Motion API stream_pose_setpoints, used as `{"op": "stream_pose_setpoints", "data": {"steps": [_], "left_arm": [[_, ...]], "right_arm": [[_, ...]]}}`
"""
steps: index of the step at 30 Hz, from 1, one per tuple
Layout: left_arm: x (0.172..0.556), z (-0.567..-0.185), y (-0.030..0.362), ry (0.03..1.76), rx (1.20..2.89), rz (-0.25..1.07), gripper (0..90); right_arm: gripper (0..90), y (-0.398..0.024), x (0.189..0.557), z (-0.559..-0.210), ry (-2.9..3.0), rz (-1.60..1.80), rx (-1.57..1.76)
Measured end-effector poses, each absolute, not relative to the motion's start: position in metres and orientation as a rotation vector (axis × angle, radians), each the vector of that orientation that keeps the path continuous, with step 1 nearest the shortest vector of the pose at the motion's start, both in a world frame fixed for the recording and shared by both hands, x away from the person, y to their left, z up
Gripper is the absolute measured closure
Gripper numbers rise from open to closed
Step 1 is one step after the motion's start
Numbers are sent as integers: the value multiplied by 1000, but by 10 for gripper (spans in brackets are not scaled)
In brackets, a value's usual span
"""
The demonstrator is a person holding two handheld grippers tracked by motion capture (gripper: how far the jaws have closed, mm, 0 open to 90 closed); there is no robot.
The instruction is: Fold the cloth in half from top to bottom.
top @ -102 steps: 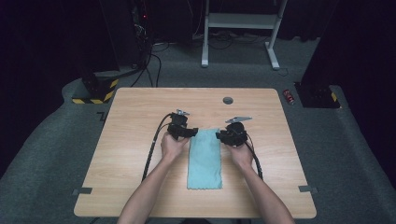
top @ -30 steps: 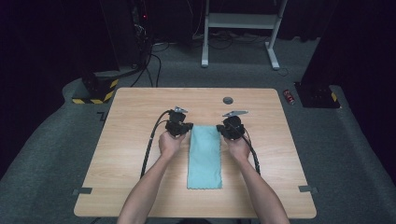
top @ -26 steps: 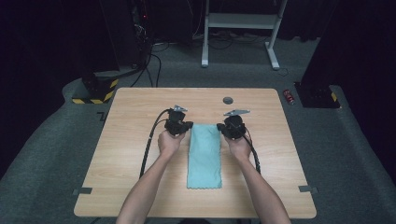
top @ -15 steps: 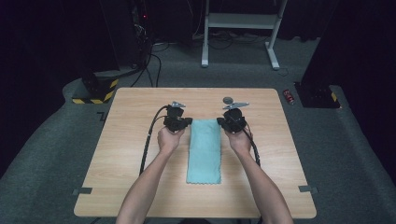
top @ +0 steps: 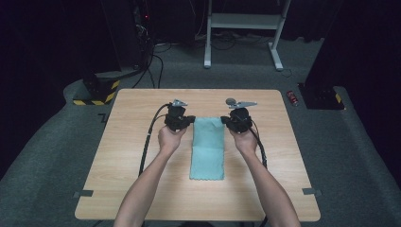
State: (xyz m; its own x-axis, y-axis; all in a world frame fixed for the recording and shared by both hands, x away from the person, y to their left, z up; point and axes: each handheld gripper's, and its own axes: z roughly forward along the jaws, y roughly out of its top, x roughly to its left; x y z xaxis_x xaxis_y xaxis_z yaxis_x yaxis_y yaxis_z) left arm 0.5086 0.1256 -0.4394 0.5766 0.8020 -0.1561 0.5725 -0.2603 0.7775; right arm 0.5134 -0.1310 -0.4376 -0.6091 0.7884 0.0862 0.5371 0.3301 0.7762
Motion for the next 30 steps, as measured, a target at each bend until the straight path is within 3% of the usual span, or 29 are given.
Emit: {"op": "stream_pose_setpoints", "data": {"steps": [13,30], "left_arm": [[496,-440,127,1053,1997,320,900],[479,-471,130,1053,2049,258,900]], "right_arm": [[900,-135,498,-442,2318,1178,1152],[900,-132,481,-472,2395,1139,1137]]}}
